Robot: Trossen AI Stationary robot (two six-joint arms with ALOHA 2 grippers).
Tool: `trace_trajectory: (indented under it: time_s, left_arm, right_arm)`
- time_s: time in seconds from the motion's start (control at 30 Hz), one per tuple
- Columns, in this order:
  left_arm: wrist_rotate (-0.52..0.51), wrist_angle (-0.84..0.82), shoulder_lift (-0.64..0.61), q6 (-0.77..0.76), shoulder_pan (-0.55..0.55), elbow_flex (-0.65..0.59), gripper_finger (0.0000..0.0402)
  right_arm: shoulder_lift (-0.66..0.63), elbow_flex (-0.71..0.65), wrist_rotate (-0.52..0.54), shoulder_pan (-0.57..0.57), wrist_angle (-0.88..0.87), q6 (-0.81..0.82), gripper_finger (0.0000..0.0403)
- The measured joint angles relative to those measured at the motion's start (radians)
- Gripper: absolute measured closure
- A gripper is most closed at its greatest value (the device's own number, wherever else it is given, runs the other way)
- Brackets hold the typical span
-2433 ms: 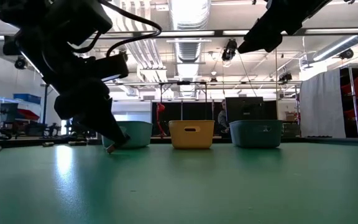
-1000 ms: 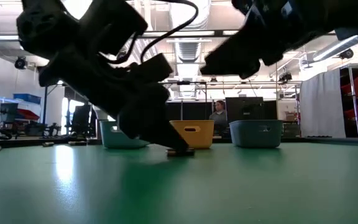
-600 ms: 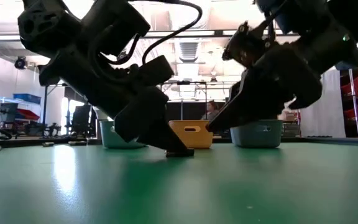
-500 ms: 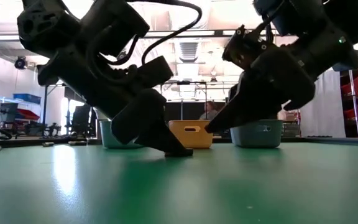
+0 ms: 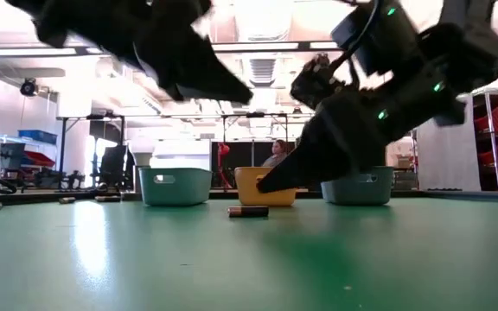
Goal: Sort batteries
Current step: Put the small black battery into the blue bin
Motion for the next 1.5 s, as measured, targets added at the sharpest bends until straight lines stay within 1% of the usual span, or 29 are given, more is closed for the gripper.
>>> trace_trajectory:
  time_s: [0.07,0.13,0.17,0.27,0.33,0.43,0.53,0.63,0.77,0.97,1.07,1.17,1.27,1.4,1.43,1.5]
  left_arm:
    - [-0.038,0.005,-0.085,0.024,0.0,-0.042,0.0274]
    - [-0.088,0.014,-0.17,0.041,0.0,-0.095,0.0274]
    - [-0.11,0.039,-0.207,0.047,0.0,-0.124,0.0274]
    - [-0.148,0.166,-0.306,0.076,0.001,-0.219,0.0274]
    - [-0.144,0.27,-0.351,0.103,0.0,-0.283,0.0274]
    - [-0.145,0.397,-0.385,0.125,0.0,-0.363,0.0274]
    - [-0.151,0.454,-0.405,0.133,0.0,-0.419,0.0274]
    - [-0.173,0.464,-0.426,0.136,0.0,-0.445,0.0276]
    - [-0.171,0.451,-0.465,0.133,-0.005,-0.468,0.0276]
    - [-0.174,0.308,-0.529,0.122,-0.005,-0.474,0.0277]
    - [-0.176,0.27,-0.546,0.101,-0.005,-0.474,0.0277]
    - [-0.176,0.261,-0.551,0.098,-0.005,-0.474,0.0277]
    - [-0.176,0.26,-0.55,0.098,-0.005,-0.474,0.0277]
    - [-0.177,0.254,-0.547,0.096,-0.005,-0.474,0.0277]
    - [-0.177,0.253,-0.547,0.095,-0.005,-0.474,0.0277]
    - [-0.177,0.247,-0.548,0.093,-0.005,-0.474,0.0277]
  right_arm:
    - [0.03,0.01,-0.002,-0.017,0.011,-0.024,0.0202]
    - [0.057,0.027,-0.031,-0.035,0.039,-0.057,0.0202]
    - [0.069,0.031,-0.054,-0.043,0.052,-0.066,0.0202]
    - [0.105,0.054,-0.171,-0.071,0.087,-0.087,0.0202]
    - [0.122,0.064,-0.222,-0.089,0.085,-0.086,0.0204]
    - [0.145,0.072,-0.255,-0.109,0.096,-0.09,0.0212]
    - [0.166,0.07,-0.261,-0.117,0.115,-0.105,0.0226]
    - [0.186,0.07,-0.259,-0.117,0.131,-0.151,0.0244]
    - [0.223,0.074,-0.267,-0.117,0.131,-0.226,0.0274]
    - [0.284,0.072,-0.273,-0.12,0.14,-0.232,0.0325]
    - [0.286,0.072,-0.274,-0.122,0.122,-0.243,0.0353]
    - [0.265,0.072,-0.269,-0.123,0.089,-0.253,0.0374]
    - [0.219,0.069,-0.26,-0.124,0.033,-0.259,0.0376]
    - [0.086,0.066,-0.245,-0.128,-0.103,-0.262,0.0371]
    - [0.043,0.064,-0.227,-0.129,-0.161,-0.276,0.037]
    - [-0.054,0.058,-0.16,-0.132,-0.298,-0.312,0.0369]
